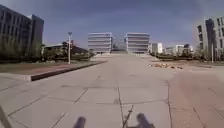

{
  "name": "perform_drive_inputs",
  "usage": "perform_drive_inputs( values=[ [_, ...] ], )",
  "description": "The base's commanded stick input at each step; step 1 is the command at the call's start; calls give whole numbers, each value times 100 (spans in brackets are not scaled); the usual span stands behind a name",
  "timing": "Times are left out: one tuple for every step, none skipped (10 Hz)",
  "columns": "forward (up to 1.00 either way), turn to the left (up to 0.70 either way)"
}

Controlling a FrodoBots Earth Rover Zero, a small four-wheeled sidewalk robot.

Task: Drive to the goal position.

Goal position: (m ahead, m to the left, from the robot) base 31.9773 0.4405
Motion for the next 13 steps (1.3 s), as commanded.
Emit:
perform_drive_inputs(
  values=[
    [70, 0],
    [70, 0],
    [70, 0],
    [70, 0],
    [70, 0],
    [70, 0],
    [70, 0],
    [70, 0],
    [70, 0],
    [70, 0],
    [70, 0],
    [70, 0],
    [70, 0]
  ],
)
